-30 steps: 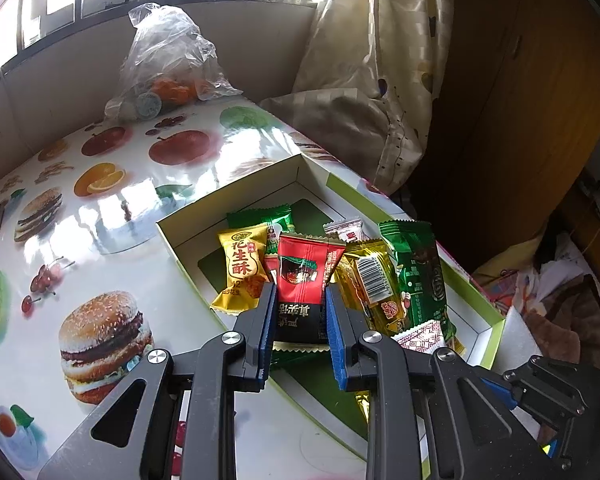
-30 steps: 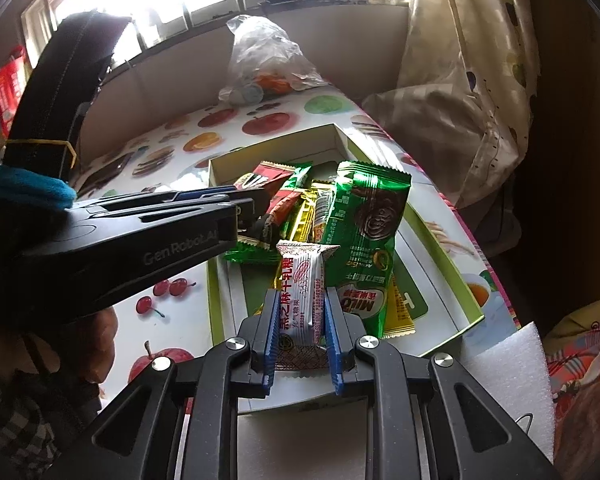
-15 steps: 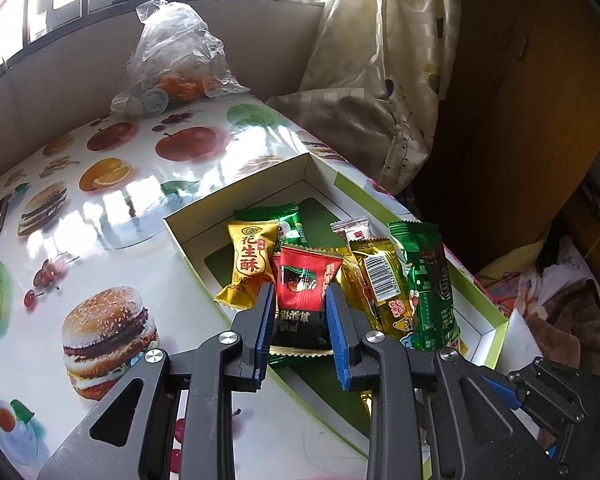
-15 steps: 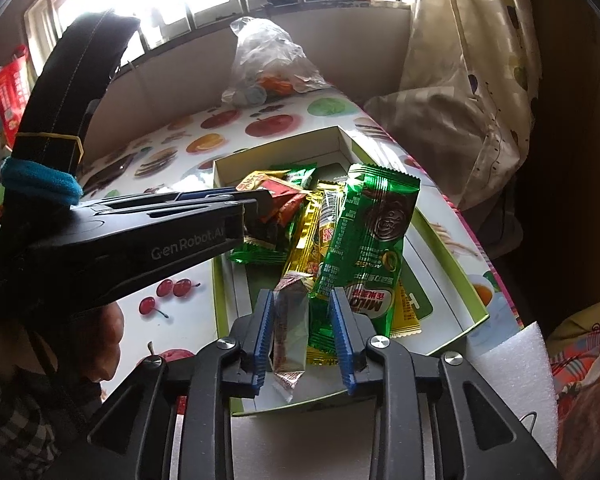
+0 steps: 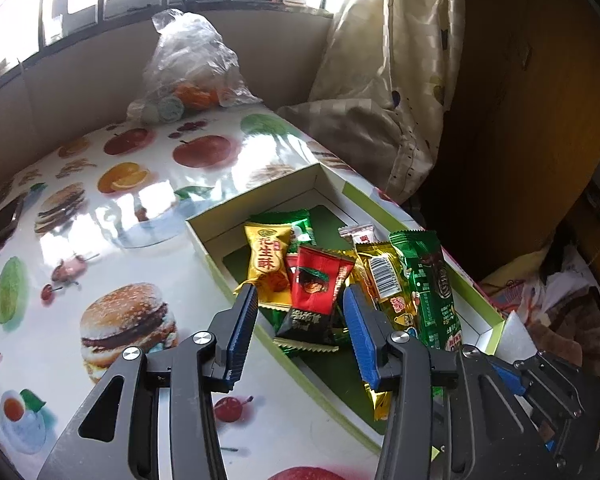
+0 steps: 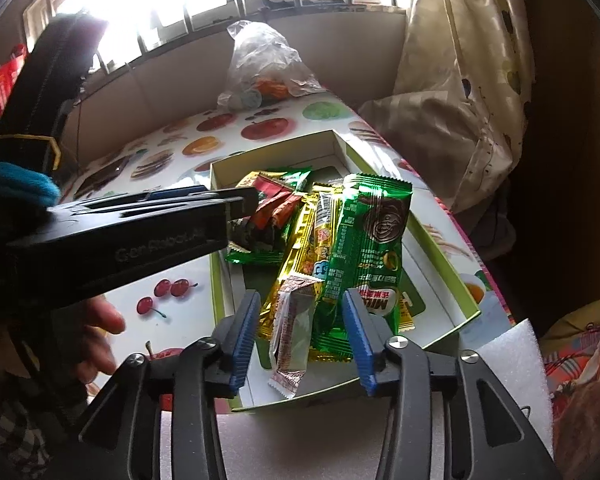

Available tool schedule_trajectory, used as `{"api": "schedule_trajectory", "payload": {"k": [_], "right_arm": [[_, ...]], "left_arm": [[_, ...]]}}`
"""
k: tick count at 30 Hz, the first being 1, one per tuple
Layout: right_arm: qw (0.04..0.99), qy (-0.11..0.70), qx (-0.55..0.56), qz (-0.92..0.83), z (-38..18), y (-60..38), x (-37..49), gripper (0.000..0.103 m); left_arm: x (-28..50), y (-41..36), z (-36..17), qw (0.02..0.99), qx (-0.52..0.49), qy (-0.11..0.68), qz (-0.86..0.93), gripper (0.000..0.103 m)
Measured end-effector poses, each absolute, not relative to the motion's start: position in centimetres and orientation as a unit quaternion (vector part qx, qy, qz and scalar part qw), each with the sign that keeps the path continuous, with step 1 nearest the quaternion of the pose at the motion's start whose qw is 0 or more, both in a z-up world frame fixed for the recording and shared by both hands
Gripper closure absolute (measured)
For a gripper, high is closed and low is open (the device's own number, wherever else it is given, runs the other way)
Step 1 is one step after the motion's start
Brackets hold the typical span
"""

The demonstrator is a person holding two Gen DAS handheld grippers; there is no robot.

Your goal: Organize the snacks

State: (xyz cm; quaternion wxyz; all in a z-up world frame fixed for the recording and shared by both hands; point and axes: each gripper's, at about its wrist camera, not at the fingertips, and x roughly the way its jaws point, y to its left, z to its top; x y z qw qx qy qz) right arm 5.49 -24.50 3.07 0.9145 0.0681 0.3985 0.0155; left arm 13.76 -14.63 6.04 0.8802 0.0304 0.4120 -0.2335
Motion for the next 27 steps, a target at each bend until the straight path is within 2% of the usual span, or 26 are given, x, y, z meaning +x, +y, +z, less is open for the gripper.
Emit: {"api": "schedule_trajectory", "payload": {"k": [13,27], "right_arm": [[0.923,0.381,0.048,0.004,3.8,-23.6,3.9,0.054],[0.929,0.37,0.014,-0.006,3.5,-21.8,-0.6,0.052]], "left_arm": [[9.8,-11.6,7.9,0.907,0.032,0.38,-0.18,0.057],[4.0,-7.5,4.2,0.902,0.027,0.415,-0.118,0.057]]}}
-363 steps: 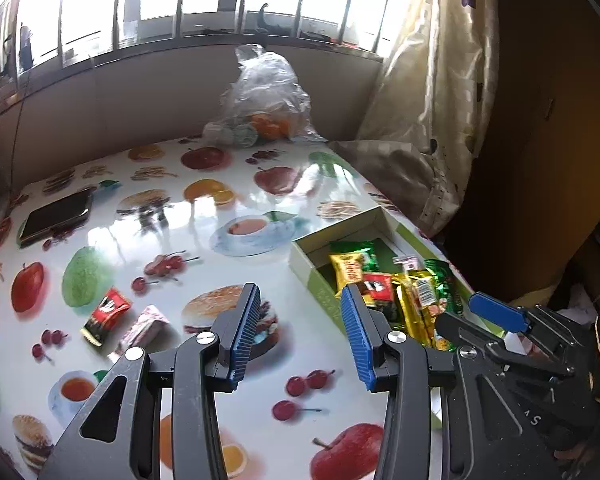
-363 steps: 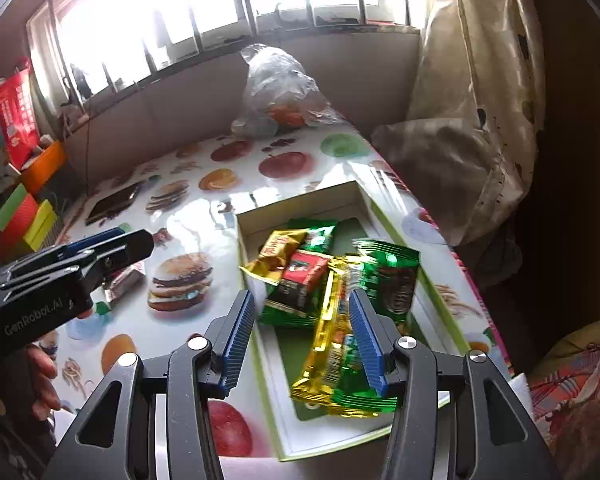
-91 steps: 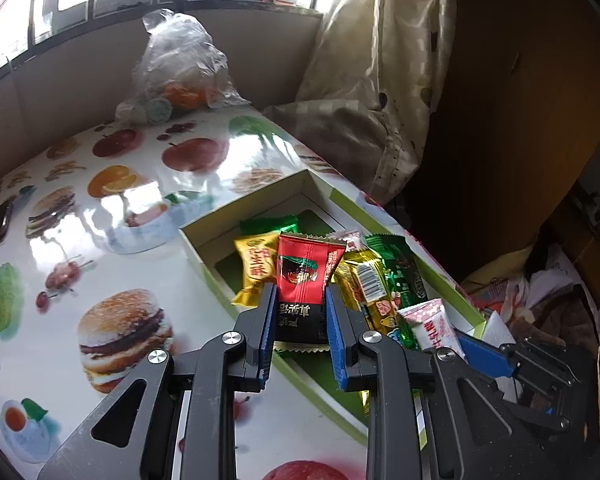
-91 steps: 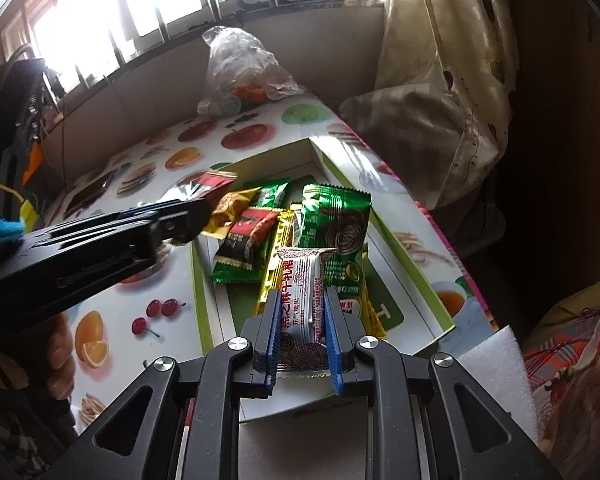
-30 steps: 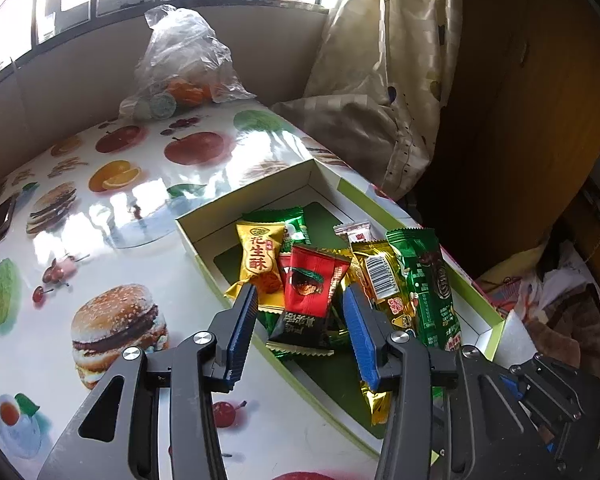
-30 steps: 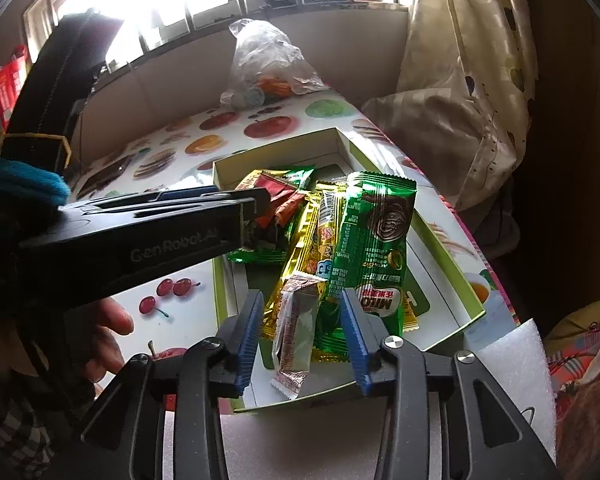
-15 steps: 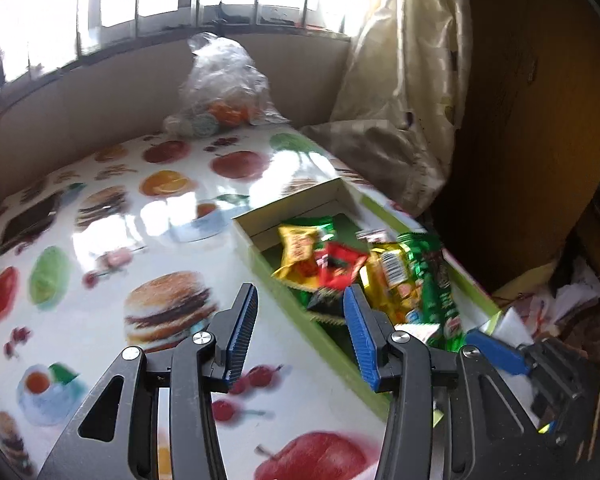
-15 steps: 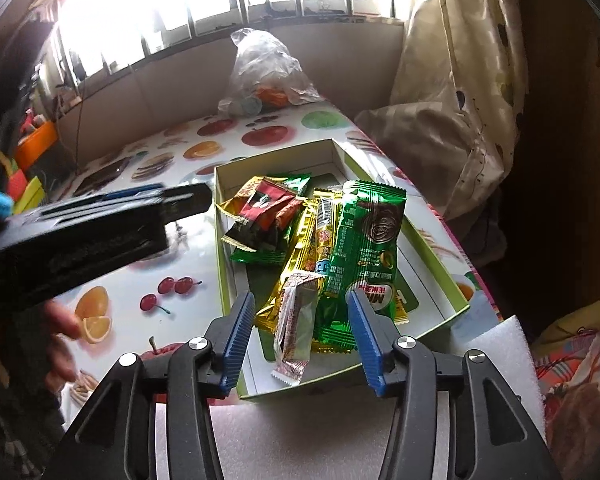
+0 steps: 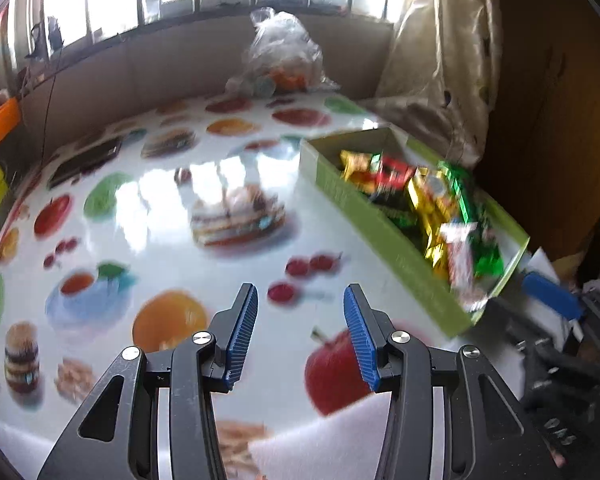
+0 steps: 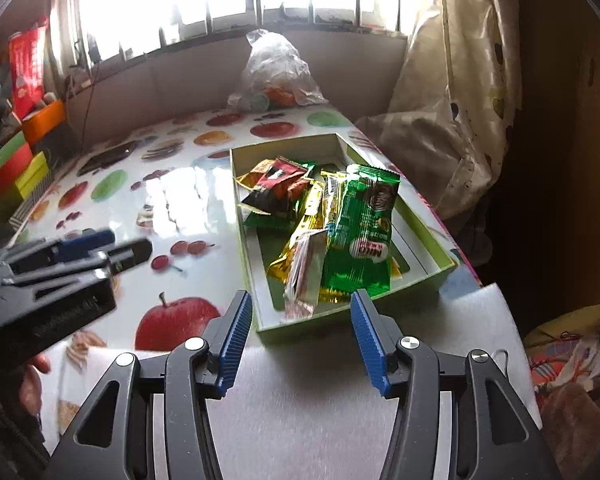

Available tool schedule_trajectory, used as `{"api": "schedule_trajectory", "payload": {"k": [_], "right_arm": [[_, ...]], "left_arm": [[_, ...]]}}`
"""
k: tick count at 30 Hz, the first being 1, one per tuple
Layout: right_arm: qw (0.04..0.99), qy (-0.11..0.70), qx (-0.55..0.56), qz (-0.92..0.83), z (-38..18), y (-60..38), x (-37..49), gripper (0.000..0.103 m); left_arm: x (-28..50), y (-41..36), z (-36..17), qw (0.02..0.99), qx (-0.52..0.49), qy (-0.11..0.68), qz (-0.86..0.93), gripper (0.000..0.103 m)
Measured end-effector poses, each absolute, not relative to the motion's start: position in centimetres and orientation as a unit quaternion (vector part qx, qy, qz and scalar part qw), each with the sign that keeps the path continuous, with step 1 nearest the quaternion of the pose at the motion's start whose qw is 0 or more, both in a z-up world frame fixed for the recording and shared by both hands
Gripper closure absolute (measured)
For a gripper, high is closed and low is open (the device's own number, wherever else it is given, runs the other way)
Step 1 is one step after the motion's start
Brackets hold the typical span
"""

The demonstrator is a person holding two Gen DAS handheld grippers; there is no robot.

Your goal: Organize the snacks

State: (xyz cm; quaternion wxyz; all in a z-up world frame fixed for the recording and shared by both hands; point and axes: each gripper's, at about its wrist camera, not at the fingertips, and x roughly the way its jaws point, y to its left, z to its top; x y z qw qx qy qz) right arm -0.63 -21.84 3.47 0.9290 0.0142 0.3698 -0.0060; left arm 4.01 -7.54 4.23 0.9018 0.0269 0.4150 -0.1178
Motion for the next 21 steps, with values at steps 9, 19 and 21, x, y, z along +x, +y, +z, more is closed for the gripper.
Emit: {"api": "schedule_trajectory", "payload": {"k": [9,19,21], "right_arm": [[0.918,0.394,0.022,-0.034,1.9,-22.0,-2.3,0.051],[0.903,0.426,0.037,-0.038,-0.5,-22.3,-1.3,0.05],[0.905,0.423,0.038,-0.038,-0.5,-22.3,-1.3,0.047]], "left_arm": [[2.9,-7.6,1.4,0.883,0.021,0.455,-0.111,0.057],[2.9,-7.5,0.7,0.881,0.017,0.461,-0.107,0.057],[2.9,-7.5,0.6,0.882,0.014,0.46,-0.105,0.057]]}}
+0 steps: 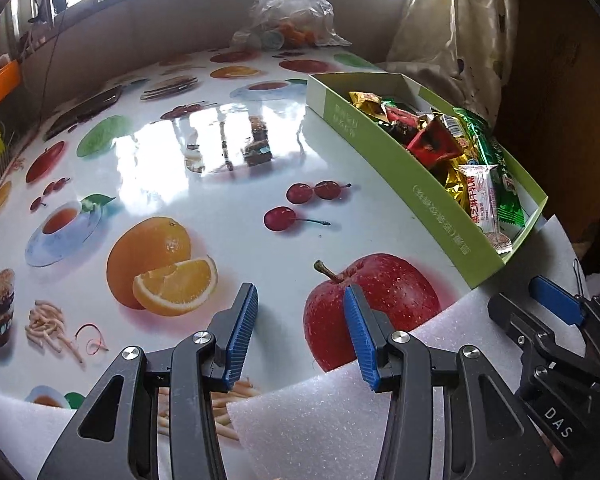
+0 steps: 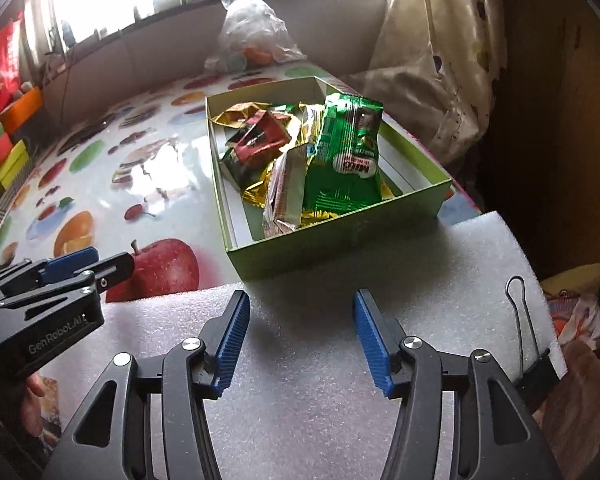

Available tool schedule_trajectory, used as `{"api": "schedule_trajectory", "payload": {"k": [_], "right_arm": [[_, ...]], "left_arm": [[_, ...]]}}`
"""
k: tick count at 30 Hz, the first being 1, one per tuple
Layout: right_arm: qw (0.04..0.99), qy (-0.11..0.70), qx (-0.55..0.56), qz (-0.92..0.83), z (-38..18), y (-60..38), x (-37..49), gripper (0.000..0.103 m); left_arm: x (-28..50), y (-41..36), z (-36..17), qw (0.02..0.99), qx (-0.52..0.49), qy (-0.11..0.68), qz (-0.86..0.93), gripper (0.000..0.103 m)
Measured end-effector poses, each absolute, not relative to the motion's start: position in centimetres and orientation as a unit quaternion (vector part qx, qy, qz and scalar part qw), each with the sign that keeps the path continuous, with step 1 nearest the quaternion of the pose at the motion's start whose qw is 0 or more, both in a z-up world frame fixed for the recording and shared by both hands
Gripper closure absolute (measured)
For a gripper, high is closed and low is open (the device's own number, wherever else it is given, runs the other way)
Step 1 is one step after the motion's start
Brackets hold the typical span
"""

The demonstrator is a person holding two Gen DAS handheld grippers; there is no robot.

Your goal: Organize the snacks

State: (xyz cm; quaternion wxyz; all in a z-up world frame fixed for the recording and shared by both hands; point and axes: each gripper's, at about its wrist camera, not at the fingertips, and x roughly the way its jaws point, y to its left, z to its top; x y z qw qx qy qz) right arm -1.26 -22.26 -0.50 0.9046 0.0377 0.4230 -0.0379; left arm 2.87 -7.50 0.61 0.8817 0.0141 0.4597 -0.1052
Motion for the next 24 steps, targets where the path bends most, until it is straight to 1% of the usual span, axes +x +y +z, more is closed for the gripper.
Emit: {"api": "schedule_trajectory", "payload": {"k": [6,24], "right_arm": [[0.904,0.423,0.041,-0.037,-0.71,-22.26,-1.11,0.043],[0.905,0.422,0.041,-0.038,-0.77,-22.39,-1.0,0.043]], "left_arm": [[2.84,-7.63,0.58,0.882,0.021,0.459,-0.103,0.057],[2.79,-7.57,0.6,0.883,0.018,0.458,-0.104,0.057]]}}
